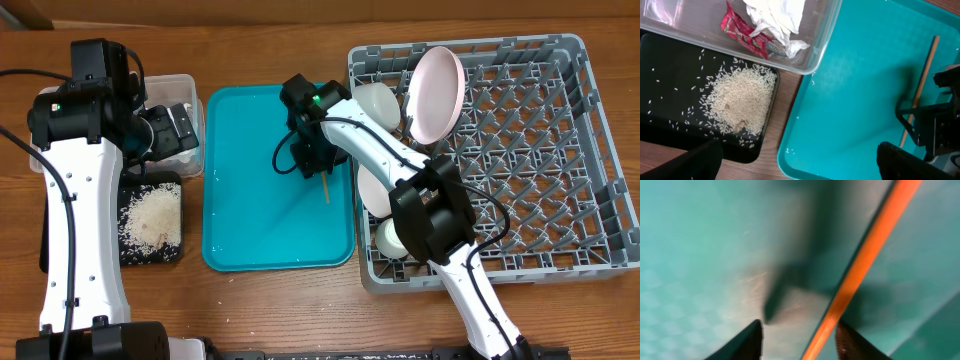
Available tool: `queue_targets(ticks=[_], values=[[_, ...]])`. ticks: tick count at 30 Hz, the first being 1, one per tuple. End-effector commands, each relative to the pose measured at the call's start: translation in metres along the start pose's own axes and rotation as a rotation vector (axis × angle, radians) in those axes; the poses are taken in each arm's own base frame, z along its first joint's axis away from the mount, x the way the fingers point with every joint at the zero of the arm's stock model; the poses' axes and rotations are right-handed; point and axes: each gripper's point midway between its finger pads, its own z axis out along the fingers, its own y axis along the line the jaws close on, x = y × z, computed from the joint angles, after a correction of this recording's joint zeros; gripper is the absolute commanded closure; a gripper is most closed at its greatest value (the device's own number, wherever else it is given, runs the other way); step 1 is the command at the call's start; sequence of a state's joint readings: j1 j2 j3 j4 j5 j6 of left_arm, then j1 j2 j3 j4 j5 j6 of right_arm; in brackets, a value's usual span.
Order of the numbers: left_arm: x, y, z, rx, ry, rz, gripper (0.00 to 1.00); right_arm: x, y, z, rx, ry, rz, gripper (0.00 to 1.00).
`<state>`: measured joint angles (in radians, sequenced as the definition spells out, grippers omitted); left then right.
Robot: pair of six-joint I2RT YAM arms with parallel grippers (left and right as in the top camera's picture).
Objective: Sort waste into correct bins and load items into the dishwasher
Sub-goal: 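Lower the right gripper onto the remaining chopstick and close on it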
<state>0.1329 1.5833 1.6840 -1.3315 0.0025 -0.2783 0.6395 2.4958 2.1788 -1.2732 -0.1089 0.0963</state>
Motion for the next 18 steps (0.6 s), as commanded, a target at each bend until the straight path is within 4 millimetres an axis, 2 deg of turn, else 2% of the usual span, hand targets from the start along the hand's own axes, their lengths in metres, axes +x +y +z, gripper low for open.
queue_targets(ticks=[1,6,10,15,18], values=[[-0.004,0.002,-0.003,-0.007,-0.016,0.005,0.0,0.014,0.015,0.022,-0.082,0.079,0.036,0.59],[-0.004,0.002,-0.003,-0.007,-0.016,0.005,0.0,0.012,0.016,0.023,-0.067,0.069,0.078,0.8],[-0.004,0.002,-0.003,-0.007,-0.016,0.005,0.0,0.009,0.005,0.024,0.024,0.045,0.129,0.95],[-0.004,0.002,-0.003,-0.007,-0.016,0.005,0.0,0.016,0.002,0.018,0.049,0.075,0.13,0.96],[-0.004,0.002,-0.003,-0.007,-0.016,0.005,0.0,0.02,0.005,-0.002,0.052,0.085,0.127,0.96]])
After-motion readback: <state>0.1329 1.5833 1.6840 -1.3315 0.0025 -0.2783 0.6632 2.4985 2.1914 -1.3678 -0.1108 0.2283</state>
